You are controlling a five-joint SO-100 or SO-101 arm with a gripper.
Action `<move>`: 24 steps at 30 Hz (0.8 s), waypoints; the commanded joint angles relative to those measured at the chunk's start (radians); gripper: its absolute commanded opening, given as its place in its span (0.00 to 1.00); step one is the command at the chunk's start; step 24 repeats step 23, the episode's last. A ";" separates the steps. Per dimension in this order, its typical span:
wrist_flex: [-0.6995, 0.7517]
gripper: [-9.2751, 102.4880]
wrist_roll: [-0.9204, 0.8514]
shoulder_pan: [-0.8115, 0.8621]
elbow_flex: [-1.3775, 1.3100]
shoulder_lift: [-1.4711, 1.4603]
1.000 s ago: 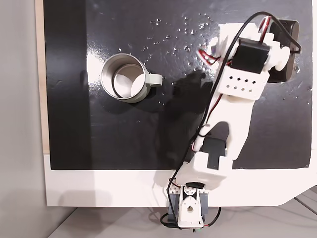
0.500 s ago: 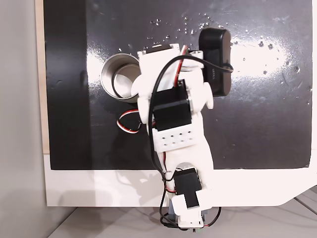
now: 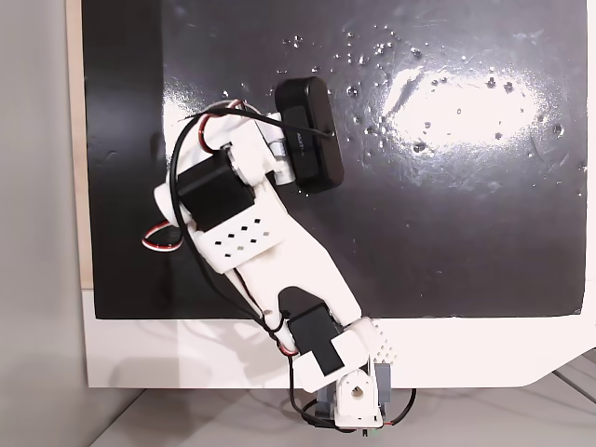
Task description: Grasp a pengrip and put it in the cup.
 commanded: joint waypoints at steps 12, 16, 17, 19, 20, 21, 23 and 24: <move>0.006 0.34 0.021 0.002 0.028 -0.003; 0.006 0.34 0.021 0.002 0.044 0.005; 0.006 0.34 0.021 0.002 0.046 0.006; 0.006 0.34 0.021 0.002 0.048 0.006; 0.006 0.34 0.021 0.002 0.048 0.008; 0.006 0.34 0.021 0.002 0.048 0.009; 0.006 0.34 0.021 0.002 0.048 0.012; 0.006 0.34 0.021 0.002 0.048 0.012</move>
